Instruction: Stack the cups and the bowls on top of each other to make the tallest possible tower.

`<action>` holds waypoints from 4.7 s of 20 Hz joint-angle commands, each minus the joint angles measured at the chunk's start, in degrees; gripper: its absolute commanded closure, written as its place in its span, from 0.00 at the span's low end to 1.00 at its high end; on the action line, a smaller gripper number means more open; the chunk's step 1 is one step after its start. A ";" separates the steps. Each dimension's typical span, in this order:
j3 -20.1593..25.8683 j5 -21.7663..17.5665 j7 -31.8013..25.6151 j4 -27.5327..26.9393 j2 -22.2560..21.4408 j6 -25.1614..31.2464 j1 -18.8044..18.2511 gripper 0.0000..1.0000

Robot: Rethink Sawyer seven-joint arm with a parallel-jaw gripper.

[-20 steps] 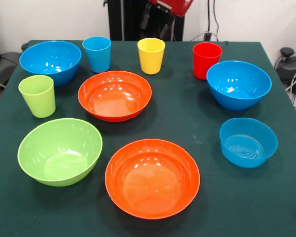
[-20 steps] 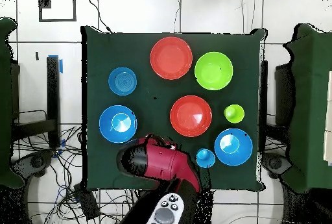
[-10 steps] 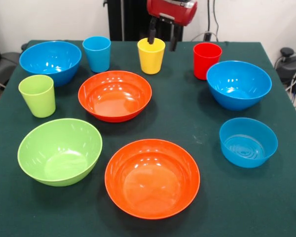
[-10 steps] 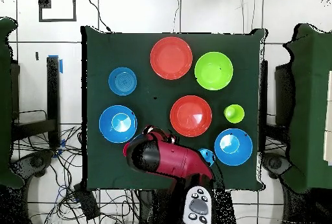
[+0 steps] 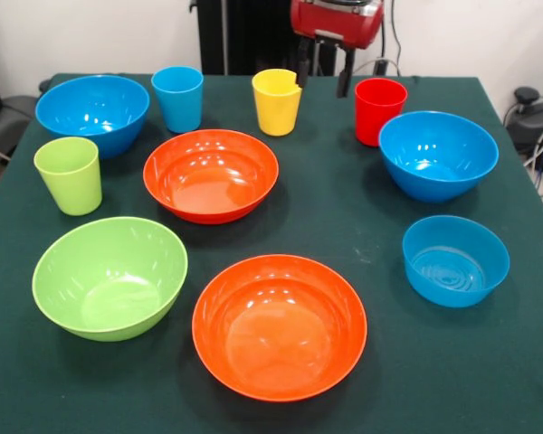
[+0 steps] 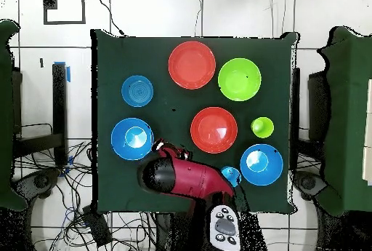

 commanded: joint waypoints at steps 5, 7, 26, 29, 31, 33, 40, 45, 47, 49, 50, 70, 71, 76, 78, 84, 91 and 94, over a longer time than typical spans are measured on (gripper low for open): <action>-0.33 -2.15 6.74 -1.62 3.00 -1.02 5.60 0.00; -2.12 -1.96 6.96 -2.59 3.60 -0.88 7.21 0.00; -14.04 3.59 10.98 -12.09 10.62 -1.58 15.77 0.00; -15.36 5.62 12.39 -13.53 11.65 -3.18 15.91 0.00; -17.19 6.96 13.44 -14.44 12.53 -5.28 16.42 0.00; -17.34 7.99 13.98 -13.95 12.37 -6.43 15.98 0.00; -19.79 12.72 16.50 -14.92 12.44 -5.01 18.33 0.00; -20.55 14.11 15.27 -19.71 15.66 2.01 19.16 0.00; -20.44 14.65 14.94 -21.95 17.73 3.08 19.36 0.00; -20.05 15.42 14.77 -24.85 19.92 5.91 19.29 0.00; -20.11 16.31 15.32 -26.55 21.59 7.00 19.64 0.00; -23.91 19.73 15.77 -32.07 26.29 10.23 22.43 0.00; -24.79 19.61 15.72 -32.69 26.69 11.29 22.82 0.00; -32.96 18.88 17.99 -38.21 31.67 23.11 26.50 0.00; -34.30 18.20 18.04 -39.71 32.49 26.92 26.82 0.00; -30.31 20.24 18.86 -38.25 31.74 18.37 24.52 0.00; -8.71 21.41 16.61 -27.78 21.38 -6.16 12.04 0.00; -3.95 22.10 21.14 -22.00 17.73 -9.80 7.60 0.00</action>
